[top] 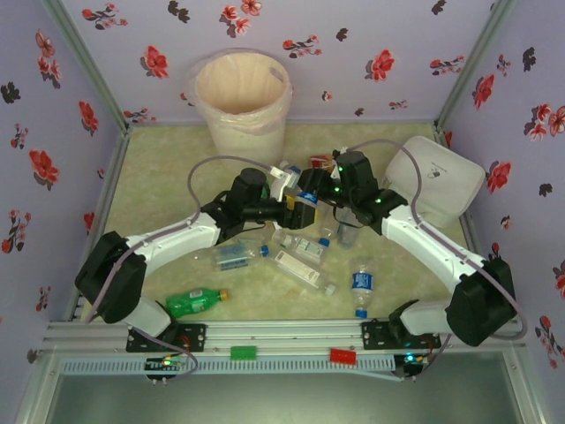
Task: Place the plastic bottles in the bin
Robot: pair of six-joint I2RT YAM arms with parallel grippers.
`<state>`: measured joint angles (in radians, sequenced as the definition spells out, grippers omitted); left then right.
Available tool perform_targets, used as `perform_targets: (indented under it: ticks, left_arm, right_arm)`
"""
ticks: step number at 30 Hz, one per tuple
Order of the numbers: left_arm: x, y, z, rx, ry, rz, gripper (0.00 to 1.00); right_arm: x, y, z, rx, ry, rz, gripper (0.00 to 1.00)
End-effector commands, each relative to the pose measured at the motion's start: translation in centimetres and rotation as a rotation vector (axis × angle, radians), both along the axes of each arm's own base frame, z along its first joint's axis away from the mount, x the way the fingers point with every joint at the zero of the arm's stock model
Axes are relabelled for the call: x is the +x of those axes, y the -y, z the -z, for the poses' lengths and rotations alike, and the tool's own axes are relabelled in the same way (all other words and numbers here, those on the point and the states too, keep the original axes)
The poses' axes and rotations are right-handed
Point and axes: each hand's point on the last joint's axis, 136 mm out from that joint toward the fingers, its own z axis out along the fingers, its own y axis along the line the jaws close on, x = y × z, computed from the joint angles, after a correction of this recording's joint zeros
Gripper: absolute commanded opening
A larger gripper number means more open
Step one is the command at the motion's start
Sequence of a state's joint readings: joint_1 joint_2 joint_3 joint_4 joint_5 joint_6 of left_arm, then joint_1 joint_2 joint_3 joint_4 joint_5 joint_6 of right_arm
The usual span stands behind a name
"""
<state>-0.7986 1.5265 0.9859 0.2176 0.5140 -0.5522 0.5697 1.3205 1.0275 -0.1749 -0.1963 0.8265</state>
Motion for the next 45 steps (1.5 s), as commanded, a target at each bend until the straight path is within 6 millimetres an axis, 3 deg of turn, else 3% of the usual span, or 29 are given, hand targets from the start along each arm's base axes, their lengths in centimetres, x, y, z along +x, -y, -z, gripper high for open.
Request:
perform_targets:
  ticks: [1, 6, 8, 10, 11, 18, 21, 23, 26, 31, 37, 42, 45]
  left_arm:
    - [0.7, 0.5, -1.2, -0.042, 0.027, -0.011, 0.69]
    - [0.8, 0.0, -1.2, -0.046, 0.023, -0.025, 0.45]
    - [1.0, -0.4, -1.0, -0.043, 0.014, -0.044, 0.44]
    - [1.5, -1.2, -0.8, -0.038, 0.006, -0.082, 0.44]
    - [1.7, -1.5, -0.6, -0.033, 0.007, -0.101, 0.43]
    - [3.1, -5.1, 1.8, 0.039, -0.032, -0.25, 0.41]
    - [3.4, -6.6, 1.3, 0.056, -0.031, -0.297, 0.4]
    - [3.7, -7.7, 0.1, 0.081, 0.001, -0.32, 0.4]
    - [5.1, -9.3, -3.3, 0.069, 0.059, -0.349, 0.4]
    - [9.1, -12.6, -10.5, 0.012, 0.157, -0.408, 0.39]
    - [14.9, -15.7, -17.0, -0.004, 0.239, -0.5, 0.36]
    - [20.5, -17.1, -19.7, 0.017, 0.271, -0.545, 0.36]
    - [23.8, -17.5, -19.4, 0.079, 0.262, -0.569, 0.36]
  right_arm:
    - [0.2, -0.6, -2.3, 0.043, 0.055, -0.009, 0.44]
    - [0.3, -0.3, -2.4, 0.031, 0.062, 0.004, 0.5]
    - [0.5, -0.1, -2.3, 0.025, 0.063, 0.015, 0.61]
    - [0.9, 0.5, -2.3, -0.003, 0.056, 0.048, 0.79]
    - [1.1, 1.1, -2.2, -0.022, 0.046, 0.07, 0.83]
    - [2.4, 6.3, -0.9, -0.036, 0.001, 0.216, 0.91]
    - [2.2, 8.5, 0.7, -0.052, -0.037, 0.264, 0.92]
    - [1.5, 9.7, 1.9, -0.097, -0.047, 0.284, 0.93]
    - [0.4, 11.0, 3.7, -0.165, -0.075, 0.303, 0.95]
    - [-0.9, 12.3, 5.6, -0.221, -0.075, 0.316, 1.0]
    - [-1.7, 12.9, 6.2, -0.228, -0.071, 0.334, 1.0]
    - [-2.1, 12.9, 5.9, -0.247, -0.075, 0.314, 1.0]
    - [-2.1, 13.1, 5.8, -0.257, -0.066, 0.315, 1.0]
